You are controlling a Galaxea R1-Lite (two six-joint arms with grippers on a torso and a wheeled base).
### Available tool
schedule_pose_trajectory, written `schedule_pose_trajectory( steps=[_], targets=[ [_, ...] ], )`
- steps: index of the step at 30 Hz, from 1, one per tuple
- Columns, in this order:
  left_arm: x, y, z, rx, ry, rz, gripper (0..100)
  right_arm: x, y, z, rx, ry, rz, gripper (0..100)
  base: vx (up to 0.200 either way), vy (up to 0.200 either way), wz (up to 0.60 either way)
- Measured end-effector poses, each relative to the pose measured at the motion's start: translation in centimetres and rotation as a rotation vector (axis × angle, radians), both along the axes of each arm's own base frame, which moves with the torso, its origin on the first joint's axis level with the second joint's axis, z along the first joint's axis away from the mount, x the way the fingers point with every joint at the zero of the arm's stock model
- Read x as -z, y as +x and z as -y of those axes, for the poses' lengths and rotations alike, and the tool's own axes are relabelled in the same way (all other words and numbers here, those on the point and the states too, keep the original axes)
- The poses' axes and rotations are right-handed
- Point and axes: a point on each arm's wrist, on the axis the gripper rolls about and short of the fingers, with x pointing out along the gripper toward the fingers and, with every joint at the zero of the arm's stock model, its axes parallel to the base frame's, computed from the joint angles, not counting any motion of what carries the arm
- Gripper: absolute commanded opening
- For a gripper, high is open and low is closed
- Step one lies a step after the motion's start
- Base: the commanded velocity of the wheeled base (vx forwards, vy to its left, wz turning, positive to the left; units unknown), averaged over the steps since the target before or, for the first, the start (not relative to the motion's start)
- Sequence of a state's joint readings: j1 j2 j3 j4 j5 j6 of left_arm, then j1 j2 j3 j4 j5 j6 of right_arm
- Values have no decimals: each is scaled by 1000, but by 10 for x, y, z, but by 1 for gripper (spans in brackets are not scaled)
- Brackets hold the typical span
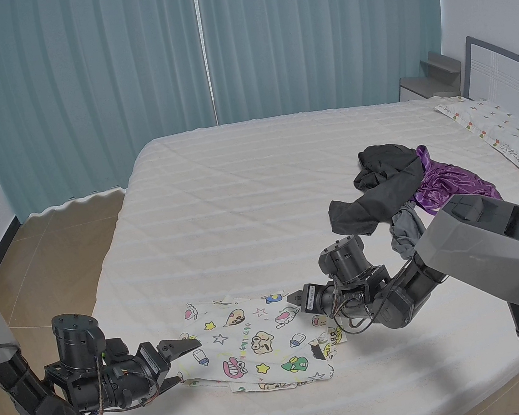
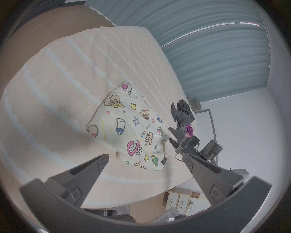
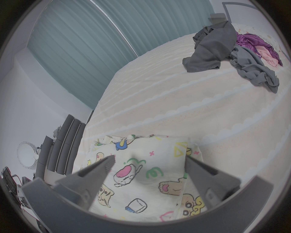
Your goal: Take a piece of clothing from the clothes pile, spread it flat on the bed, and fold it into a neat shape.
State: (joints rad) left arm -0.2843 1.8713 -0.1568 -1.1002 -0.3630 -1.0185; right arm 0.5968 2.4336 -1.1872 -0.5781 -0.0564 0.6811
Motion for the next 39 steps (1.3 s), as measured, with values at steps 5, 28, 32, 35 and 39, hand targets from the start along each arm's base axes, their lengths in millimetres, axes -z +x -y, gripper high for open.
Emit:
schedule_pose_trajectory(
  steps=[5, 28, 32, 35, 39],
  targets=[
    [2, 0, -1, -5, 2, -8, 100, 7, 2, -1, 13, -12, 1, 0, 0, 0, 0],
    [4, 0, -1, -5, 5, -14, 100, 13, 30, 17, 196, -7, 125, 0, 0, 0, 0],
    [4, 0, -1, -5, 5, -14, 100, 11, 34, 17, 224, 11, 135, 0, 0, 0, 0],
    [4, 0, -1, -6, 5, -14, 100, 9, 39, 20, 253, 16, 148, 0, 0, 0, 0],
    [4, 0, -1, -7, 5, -14, 100, 11, 42, 23, 266, 15, 149, 0, 0, 0, 0]
  ],
)
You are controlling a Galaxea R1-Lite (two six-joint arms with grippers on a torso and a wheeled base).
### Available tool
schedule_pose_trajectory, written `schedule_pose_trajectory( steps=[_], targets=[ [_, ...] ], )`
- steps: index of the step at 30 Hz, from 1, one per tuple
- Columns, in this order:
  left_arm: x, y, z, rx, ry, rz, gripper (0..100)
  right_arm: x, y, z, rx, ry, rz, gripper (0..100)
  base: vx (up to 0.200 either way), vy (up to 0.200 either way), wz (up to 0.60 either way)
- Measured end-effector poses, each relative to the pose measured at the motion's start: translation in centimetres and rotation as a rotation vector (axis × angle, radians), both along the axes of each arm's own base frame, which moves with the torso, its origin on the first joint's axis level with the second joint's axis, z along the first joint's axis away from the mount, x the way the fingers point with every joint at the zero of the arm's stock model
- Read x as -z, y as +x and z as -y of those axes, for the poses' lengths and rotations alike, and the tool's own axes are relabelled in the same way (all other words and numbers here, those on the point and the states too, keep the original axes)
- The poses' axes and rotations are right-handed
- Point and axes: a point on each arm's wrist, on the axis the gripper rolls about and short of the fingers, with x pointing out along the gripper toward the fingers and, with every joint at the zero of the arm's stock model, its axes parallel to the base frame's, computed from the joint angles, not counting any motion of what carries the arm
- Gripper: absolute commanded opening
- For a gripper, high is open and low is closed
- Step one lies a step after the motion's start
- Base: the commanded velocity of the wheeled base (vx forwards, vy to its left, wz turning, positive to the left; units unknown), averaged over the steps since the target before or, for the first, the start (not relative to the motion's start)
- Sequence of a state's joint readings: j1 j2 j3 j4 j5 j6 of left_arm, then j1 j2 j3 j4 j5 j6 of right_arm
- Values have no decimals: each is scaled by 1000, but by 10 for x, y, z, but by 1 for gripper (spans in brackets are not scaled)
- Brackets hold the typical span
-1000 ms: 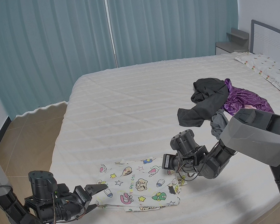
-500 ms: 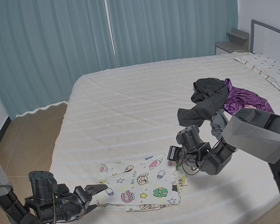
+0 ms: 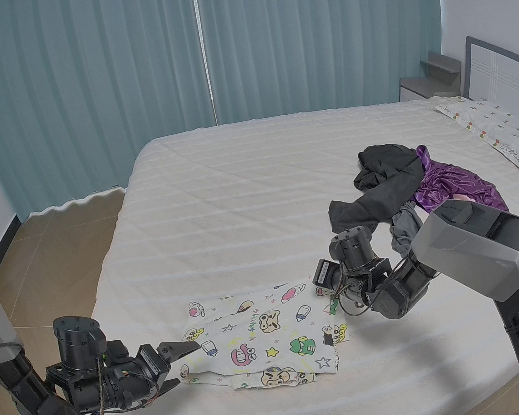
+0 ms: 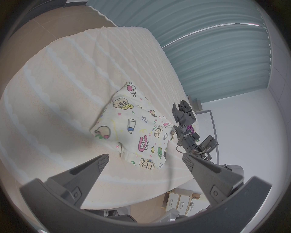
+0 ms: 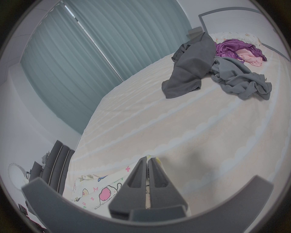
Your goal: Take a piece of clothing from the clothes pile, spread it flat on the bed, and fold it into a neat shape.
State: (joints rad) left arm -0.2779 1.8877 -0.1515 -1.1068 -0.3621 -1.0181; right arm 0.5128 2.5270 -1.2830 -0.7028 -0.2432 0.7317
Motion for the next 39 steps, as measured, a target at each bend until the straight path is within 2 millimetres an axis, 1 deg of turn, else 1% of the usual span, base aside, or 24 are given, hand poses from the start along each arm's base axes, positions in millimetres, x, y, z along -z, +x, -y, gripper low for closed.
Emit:
schedule_pose_trajectory(
  steps=[2, 3, 8, 13, 19, 24, 27, 28, 30, 31, 36, 39],
  targets=[
    [0, 0, 0, 0, 0, 0, 100, 1, 0, 0, 0, -1, -2, 0, 0, 0, 0],
    [0, 0, 0, 0, 0, 0, 100, 1, 0, 0, 1, -2, -4, 100, 0, 0, 0],
    [0, 0, 0, -1, -1, -1, 100, 3, -1, 2, 3, -4, -11, 100, 0, 0, 0],
    [1, 1, -1, -5, 0, -2, 100, 5, -7, 6, 2, -14, -33, 100, 0, 0, 0],
    [1, 3, -3, -13, -3, -4, 100, 2, -23, 16, -9, -5, -84, 100, 0, 0, 0],
    [2, 3, -3, -14, -3, -7, 100, -8, -45, 18, -67, 18, -132, 100, 0, 0, 0],
    [2, 3, -3, -14, -3, -8, 100, -10, -64, 19, -135, 30, -185, 100, 0, 0, 0],
    [2, 3, -3, -14, -3, -9, 100, -10, -73, 18, -168, 34, -208, 100, 0, 0, 0],
    [3, 3, -4, -15, -3, -10, 100, -10, -83, 15, -201, 34, -228, 100, 0, 0, 0],
    [3, 3, -3, -15, -3, -10, 100, -10, -91, 12, -227, 30, -244, 100, 0, 0, 0],
    [3, 4, -4, -15, -2, -14, 100, -8, -111, 6, -322, 17, -286, 100, 0, 0, 0],
    [6, 5, -3, -14, 0, -19, 100, -6, -118, 1, -358, 5, -296, 100, 0, 0, 0]
  ],
)
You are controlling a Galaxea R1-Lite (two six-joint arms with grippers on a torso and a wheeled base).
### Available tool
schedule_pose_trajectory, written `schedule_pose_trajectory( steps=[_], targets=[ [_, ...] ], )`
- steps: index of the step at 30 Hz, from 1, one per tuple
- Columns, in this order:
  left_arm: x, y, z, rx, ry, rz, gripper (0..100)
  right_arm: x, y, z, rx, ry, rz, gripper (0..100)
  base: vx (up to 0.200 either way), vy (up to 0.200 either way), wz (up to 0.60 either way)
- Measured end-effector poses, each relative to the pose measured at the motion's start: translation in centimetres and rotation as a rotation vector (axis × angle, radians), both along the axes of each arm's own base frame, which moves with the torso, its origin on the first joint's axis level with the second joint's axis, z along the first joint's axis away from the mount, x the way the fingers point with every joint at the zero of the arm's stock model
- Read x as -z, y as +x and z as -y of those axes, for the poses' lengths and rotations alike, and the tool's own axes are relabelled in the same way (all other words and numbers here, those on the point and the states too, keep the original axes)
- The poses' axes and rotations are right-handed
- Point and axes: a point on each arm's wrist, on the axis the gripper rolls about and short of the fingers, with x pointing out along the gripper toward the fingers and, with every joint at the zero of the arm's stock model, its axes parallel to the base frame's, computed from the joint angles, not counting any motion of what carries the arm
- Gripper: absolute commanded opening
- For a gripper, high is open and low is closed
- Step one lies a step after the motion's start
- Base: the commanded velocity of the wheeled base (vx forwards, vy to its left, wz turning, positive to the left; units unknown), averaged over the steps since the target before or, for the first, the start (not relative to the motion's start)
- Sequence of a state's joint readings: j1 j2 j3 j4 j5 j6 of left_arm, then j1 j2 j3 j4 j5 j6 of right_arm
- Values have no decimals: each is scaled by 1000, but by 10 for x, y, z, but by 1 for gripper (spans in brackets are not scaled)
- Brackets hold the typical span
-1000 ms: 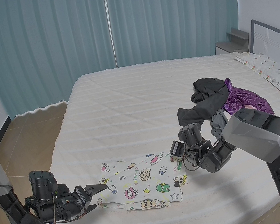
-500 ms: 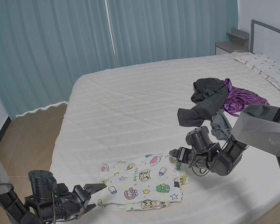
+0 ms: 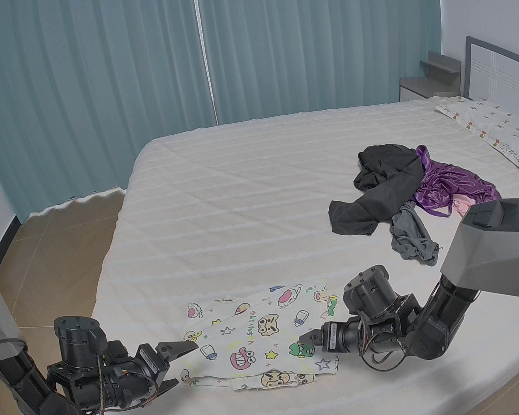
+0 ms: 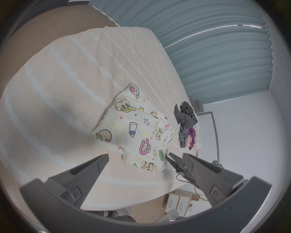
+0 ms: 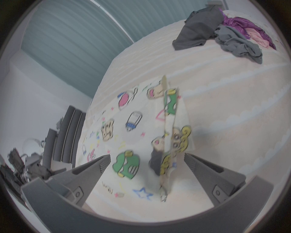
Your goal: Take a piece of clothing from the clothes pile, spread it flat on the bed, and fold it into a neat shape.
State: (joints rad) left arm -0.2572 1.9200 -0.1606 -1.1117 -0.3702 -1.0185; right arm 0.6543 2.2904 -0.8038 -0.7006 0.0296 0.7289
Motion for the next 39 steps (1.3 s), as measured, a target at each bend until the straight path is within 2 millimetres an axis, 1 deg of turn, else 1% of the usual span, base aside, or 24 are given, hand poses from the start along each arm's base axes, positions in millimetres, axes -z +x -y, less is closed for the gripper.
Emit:
schedule_pose_trajectory(
  steps=[2, 3, 20, 23, 29, 33, 38, 39],
  targets=[
    [1, 2, 0, -2, -2, 11, 100, 1, -2, 0, -7, -3, -3, 100, 0, 0, 0],
    [1, 3, 0, -2, -4, 16, 100, 1, -2, 0, -9, -5, -4, 0, 0, 0, 0],
    [6, 6, -3, -21, -1, 12, 100, 7, -10, 2, -70, -81, -23, 0, 0, 0, 0],
    [6, 7, -4, -27, -1, 13, 100, 6, -12, 4, -86, -104, -31, 0, 0, 0, 0],
    [5, 8, -6, -37, -4, 22, 100, 2, -23, 12, -131, -198, -104, 0, 0, 0, 0],
    [5, 9, -7, -41, -5, 26, 100, -5, -21, 11, -138, -196, -86, 0, 0, 0, 0],
    [5, 9, -8, -44, -2, 25, 100, -7, -23, 10, -147, -200, -84, 0, 0, 0, 0],
    [5, 9, -8, -46, 0, 26, 100, -7, -23, 11, -149, -202, -85, 100, 0, 0, 0]
  ],
)
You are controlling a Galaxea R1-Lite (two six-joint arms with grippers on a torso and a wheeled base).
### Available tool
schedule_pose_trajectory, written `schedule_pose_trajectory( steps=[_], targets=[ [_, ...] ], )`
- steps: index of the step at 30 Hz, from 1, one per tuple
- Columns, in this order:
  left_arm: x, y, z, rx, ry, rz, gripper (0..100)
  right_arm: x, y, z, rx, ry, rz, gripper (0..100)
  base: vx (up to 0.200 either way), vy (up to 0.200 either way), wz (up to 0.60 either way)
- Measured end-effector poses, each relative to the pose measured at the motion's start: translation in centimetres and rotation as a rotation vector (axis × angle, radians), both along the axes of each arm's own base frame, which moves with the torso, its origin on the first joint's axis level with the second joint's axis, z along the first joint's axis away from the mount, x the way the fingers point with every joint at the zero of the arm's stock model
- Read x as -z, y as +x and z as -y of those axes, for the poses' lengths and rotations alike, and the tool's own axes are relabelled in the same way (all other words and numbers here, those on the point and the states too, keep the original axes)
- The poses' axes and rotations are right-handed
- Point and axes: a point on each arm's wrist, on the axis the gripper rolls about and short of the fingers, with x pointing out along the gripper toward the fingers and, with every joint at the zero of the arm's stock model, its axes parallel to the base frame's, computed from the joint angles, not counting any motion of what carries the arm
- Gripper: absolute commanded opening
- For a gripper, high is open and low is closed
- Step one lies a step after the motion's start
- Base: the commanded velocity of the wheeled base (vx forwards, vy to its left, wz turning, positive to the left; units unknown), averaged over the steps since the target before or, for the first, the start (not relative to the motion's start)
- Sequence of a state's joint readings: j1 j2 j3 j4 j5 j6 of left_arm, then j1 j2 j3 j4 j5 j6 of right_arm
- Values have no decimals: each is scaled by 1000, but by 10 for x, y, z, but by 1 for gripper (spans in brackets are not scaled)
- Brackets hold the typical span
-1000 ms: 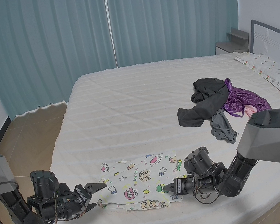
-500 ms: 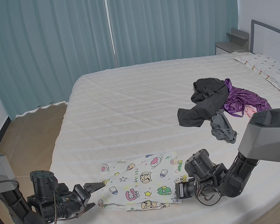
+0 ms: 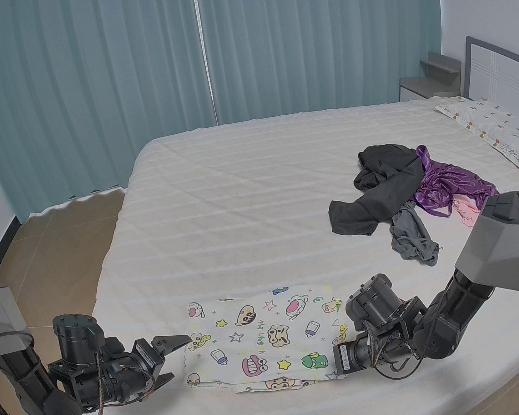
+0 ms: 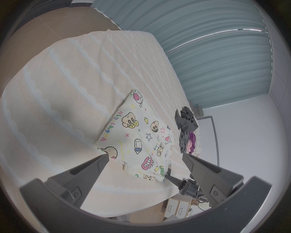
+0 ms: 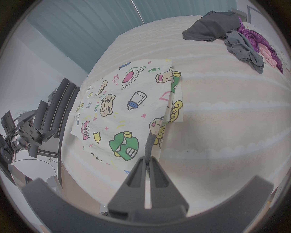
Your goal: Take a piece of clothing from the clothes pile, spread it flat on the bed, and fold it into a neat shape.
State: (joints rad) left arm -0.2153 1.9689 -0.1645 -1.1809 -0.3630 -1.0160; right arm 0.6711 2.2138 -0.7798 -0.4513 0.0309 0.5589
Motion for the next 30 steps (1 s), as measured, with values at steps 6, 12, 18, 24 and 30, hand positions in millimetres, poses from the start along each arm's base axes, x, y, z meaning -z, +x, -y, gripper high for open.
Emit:
schedule_pose_trajectory(
  steps=[6, 12, 18, 24, 30],
  targets=[
    [1, 6, 0, -3, 5, 11, 100, -1, -1, 0, -5, -2, 4, 100, 0, 0, 0],
    [3, 29, -7, 14, 87, 108, 100, -7, 6, 3, 12, 11, 34, 100, 0, 0, 0],
    [23, 58, -14, 105, 262, 207, 100, -12, 22, 5, 53, 31, 74, 100, 0, 0, 0],
    [46, 90, -16, 203, 343, 268, 100, -8, 51, -4, 110, 27, 142, 100, 0, 0, 0],
    [65, 105, -12, 297, 378, 204, 100, 9, 66, -16, 142, -9, 168, 100, 0, 0, 0]
  ],
)
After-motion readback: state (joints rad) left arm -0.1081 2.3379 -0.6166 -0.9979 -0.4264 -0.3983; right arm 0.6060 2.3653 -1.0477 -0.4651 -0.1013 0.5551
